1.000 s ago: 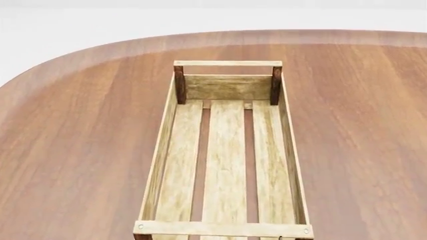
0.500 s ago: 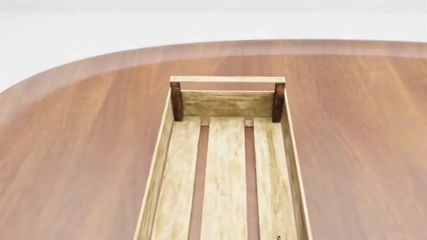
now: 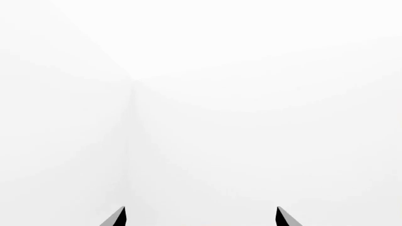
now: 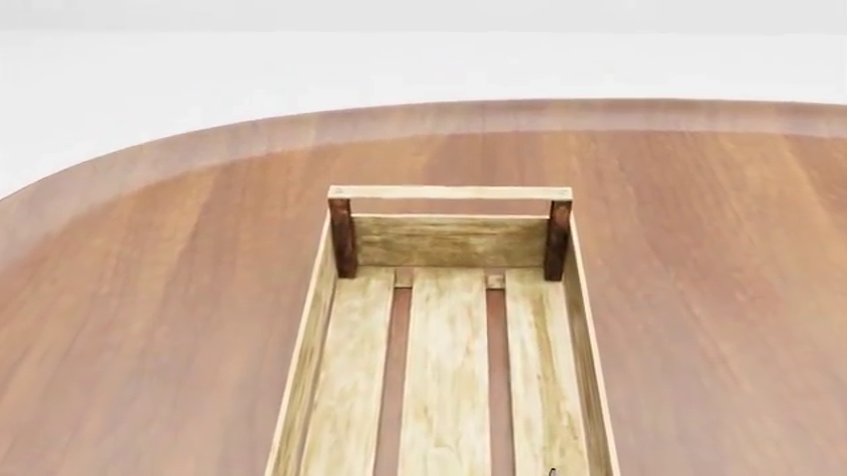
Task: Pick up the cream cheese and put it in the tray.
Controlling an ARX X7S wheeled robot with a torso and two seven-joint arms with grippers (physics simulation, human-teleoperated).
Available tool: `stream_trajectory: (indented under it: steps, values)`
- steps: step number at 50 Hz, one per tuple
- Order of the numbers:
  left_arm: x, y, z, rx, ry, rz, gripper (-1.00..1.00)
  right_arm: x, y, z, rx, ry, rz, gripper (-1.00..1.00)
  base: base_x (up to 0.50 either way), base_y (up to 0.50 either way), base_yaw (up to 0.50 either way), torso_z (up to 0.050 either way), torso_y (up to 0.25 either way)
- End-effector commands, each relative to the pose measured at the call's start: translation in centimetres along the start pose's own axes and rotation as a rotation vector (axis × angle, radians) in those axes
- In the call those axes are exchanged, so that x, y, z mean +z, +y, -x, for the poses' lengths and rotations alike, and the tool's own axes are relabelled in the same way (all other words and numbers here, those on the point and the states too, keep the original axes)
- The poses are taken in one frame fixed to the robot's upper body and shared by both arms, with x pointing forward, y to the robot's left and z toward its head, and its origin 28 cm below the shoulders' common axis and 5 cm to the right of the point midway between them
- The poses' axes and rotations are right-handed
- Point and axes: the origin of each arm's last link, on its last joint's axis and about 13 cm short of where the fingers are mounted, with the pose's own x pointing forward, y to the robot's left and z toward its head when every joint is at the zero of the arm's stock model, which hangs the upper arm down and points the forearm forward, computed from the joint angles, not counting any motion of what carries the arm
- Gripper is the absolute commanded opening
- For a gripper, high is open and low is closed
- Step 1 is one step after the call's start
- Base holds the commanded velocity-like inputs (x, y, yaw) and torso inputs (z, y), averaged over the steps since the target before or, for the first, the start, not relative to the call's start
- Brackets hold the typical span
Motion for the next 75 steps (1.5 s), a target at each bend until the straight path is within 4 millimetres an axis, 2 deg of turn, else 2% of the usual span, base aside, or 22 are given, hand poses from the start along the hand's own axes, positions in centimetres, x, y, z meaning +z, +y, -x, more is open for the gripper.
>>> stream_trajectory:
  steps: [1,21,31,44,49,56,59,63,75]
  values:
    - [0.0,0.0,0.0,0.0,0.0,-0.001,1.0,0.0,0.0,0.0,0.001,0.0,-0.003,1.0,0.23,0.0,0.0,0.0,0.0]
    - [0.0,0.0,0.0,0.004,-0.003,0.0,1.0,0.2,-0.2,0.1,-0.034,-0.033,0.039,1.0,0.04,0.0,0.0,0.0,0.0]
    - [-0.1,0.0,0.0,0.003,0.001,-0.003,1.0,1.0,-1.1,-0.7,-0.145,-0.017,0.094,1.0,0.0,0.0,0.0,0.0,0.0]
    - [0.0,0.2,-0.1,0.011,0.002,-0.005,1.0,1.7,-3.3,-1.9,-0.339,0.045,0.159,1.0,0.0,0.0,0.0,0.0,0.0]
    - [0.1,0.4,-0.2,0.021,0.001,-0.004,1.0,1.9,-4.2,-2.1,-0.445,0.042,0.237,1.0,0.0,0.0,0.0,0.0,0.0]
    - [0.2,0.7,-0.3,0.035,-0.006,-0.008,1.0,1.7,-5.4,-2.2,-0.529,0.085,0.217,1.0,0.0,0.0,0.0,0.0,0.0]
    - [0.3,0.8,-0.3,0.043,-0.008,-0.01,1.0,1.5,-6.5,-2.3,-0.645,0.13,0.231,1.0,0.0,0.0,0.0,0.0,0.0]
    - [0.3,0.9,-0.3,0.047,-0.009,-0.014,1.0,1.5,-7.2,-2.4,-0.714,0.166,0.25,1.0,0.0,0.0,0.0,0.0,0.0]
    - [0.2,0.9,-0.4,0.048,-0.008,-0.016,1.0,1.1,-8.0,-2.6,-1.007,0.31,0.4,1.0,0.0,0.0,0.0,0.0,0.0]
